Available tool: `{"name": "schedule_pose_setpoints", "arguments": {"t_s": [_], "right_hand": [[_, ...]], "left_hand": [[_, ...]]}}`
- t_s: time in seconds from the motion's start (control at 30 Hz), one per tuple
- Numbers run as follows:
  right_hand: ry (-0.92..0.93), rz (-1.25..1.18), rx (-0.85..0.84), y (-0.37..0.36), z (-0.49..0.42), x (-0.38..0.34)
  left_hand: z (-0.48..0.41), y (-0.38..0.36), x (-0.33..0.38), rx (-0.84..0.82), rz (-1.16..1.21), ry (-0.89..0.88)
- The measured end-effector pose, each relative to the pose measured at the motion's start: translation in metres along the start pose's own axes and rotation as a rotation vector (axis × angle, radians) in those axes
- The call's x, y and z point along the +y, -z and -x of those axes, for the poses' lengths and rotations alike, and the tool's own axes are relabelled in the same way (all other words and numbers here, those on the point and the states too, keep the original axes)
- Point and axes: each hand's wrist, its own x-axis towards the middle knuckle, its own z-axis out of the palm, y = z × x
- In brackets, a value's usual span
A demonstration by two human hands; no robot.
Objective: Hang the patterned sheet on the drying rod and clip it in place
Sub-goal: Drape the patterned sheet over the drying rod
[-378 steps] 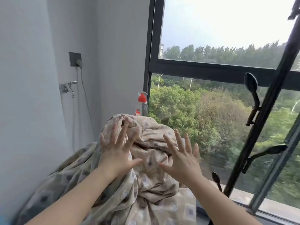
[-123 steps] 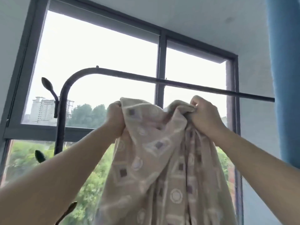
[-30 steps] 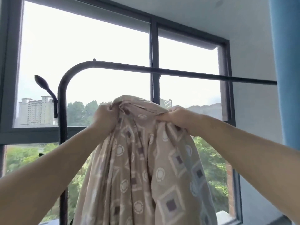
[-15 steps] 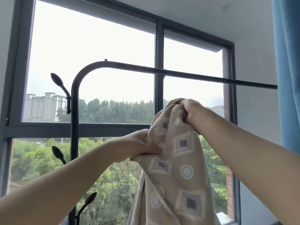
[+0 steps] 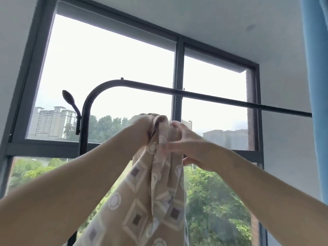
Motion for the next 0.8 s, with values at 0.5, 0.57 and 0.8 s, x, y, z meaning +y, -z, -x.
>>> {"name": "schedule_pose_setpoints", "arguments": {"t_s": [0.5,0.57,0.8], "right_hand": [[0.274,0.595,0.493,0.038,-0.019,-0.015],[0.250,0.557,0.477,0.042,-0.016,-0.014],[0.316,0.573,0.619,0.050,-0.013,-0.021]], "left_hand": [[-0.003,0.022,0.018,-0.066,-0.126,0.053],[-0.002,0.028,0.019,-0.110,-0.133,0.142],[-0.005,0.030,0.003,-0.114,-0.303,0.164]]}}
